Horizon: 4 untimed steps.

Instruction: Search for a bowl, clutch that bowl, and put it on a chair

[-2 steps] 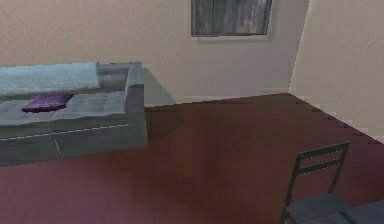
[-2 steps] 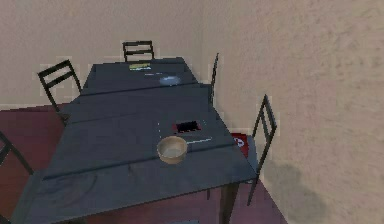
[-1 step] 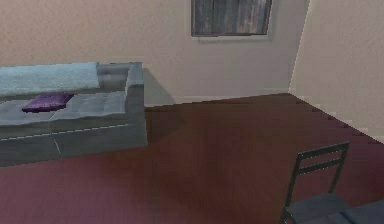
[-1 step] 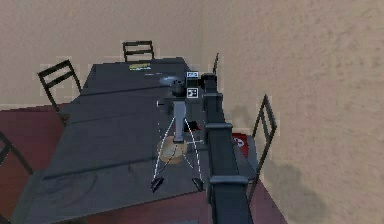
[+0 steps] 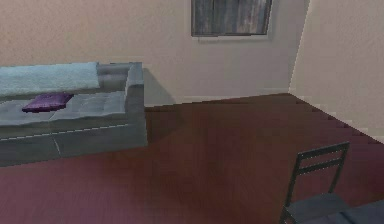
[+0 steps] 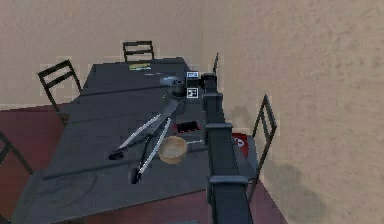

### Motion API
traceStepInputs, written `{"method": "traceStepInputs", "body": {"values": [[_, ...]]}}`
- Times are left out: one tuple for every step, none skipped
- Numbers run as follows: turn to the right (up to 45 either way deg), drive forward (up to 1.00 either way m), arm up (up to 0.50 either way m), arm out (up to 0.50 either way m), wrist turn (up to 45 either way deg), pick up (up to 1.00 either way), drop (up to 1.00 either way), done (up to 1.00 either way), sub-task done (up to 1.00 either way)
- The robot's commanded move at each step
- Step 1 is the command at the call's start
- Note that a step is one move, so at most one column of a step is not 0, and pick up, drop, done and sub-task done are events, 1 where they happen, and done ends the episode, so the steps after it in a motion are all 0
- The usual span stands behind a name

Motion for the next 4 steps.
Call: {"method": "traceStepInputs", "body": {"values": [[0.0, 0.0, 0.0, 0.0, 45.0, 0.0, 0.0, 0.0, 0.0], [0.0, 0.0, 0.0, 0.0, 45.0, 0.0, 0.0, 0.0, 0.0], [0.0, 0.0, 0.0, 0.0, 21.0, 0.0, 0.0, 0.0, 0.0], [0.0, 0.0, -0.3, 0.0, 0.0, 0.0, 0.0, 0.0, 0.0]]}}
